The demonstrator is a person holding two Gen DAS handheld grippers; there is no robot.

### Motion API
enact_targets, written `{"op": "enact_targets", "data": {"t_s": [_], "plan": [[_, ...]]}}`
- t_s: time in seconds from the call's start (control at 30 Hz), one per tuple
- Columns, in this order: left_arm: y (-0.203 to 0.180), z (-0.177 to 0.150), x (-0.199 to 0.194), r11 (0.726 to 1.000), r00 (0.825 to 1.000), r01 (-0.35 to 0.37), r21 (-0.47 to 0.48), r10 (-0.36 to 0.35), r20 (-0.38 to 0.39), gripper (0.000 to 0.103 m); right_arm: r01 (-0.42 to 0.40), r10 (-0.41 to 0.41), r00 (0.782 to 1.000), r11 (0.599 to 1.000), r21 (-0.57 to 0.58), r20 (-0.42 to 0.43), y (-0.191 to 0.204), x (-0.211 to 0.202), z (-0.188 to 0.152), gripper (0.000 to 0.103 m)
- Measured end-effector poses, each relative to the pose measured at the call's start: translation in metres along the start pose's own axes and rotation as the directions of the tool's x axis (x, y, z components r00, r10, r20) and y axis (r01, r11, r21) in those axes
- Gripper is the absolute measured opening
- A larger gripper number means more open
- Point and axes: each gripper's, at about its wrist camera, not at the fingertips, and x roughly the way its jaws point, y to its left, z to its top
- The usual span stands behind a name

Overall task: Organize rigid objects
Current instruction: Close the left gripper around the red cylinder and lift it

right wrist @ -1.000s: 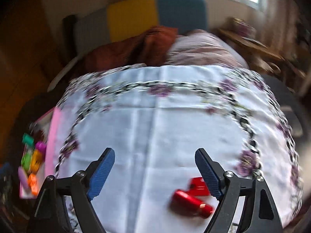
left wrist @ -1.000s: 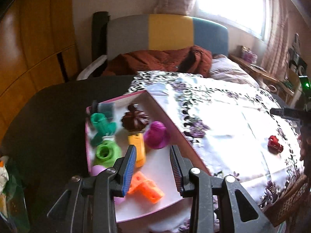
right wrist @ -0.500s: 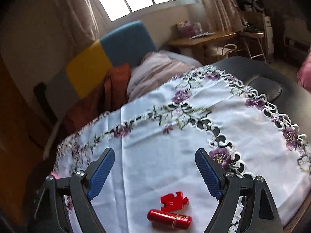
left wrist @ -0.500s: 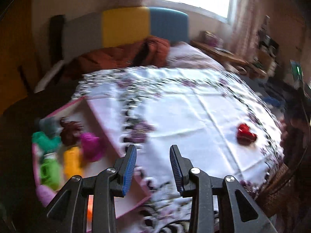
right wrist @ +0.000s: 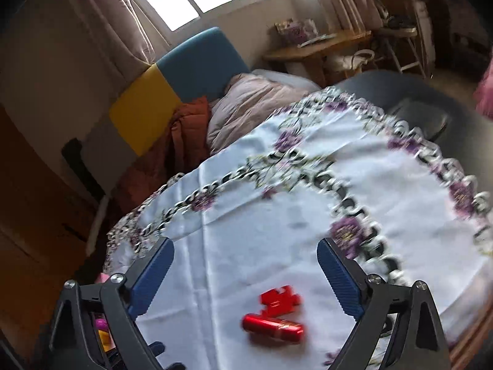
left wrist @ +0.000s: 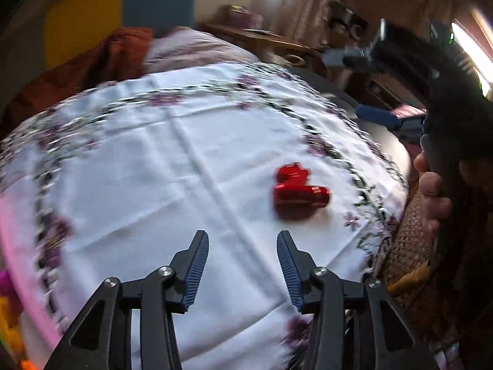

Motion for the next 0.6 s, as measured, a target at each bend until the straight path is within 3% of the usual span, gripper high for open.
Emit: {"op": "enact_targets", "data": {"t_s": [0.03, 0.1, 0.13, 0.33, 0.6], "plan": [[-0.006, 0.005, 0.010, 1.000, 1.000, 0.023, -0.006, -0.023, -0.013, 0.058, 0.010, -0.010, 1.000, 1.000, 0.002, 0.018, -0.004, -0.003, 0.002, 0.096], [-0.014, 0.012, 0.024, 0.997, 0.996, 0.077, -0.024, -0.078, -0.032, 0.079, 0.026, -0.028, 0.999, 0.999, 0.039, 0.042, -0.015, -0.006, 0.002, 0.097], [-0.019, 0.015, 0.031, 0.995, 0.995, 0.091, -0.030, -0.092, -0.035, 0.082, 0.020, -0.022, 0.999, 0.998, 0.063, 0.043, -0.020, -0.004, 0.003, 0.097], [-0.039, 0.027, 0.063, 0.995, 0.993, 0.096, -0.026, -0.097, -0.070, 0.084, -0.052, 0.031, 0.990, 0.986, 0.158, 0.136, -0.038, -0.017, 0.005, 0.097], [-0.053, 0.038, 0.090, 0.999, 0.994, 0.039, -0.013, -0.040, -0.103, 0.087, -0.089, 0.060, 0.986, 0.979, 0.185, 0.159, -0.043, -0.018, 0.006, 0.097]]}}
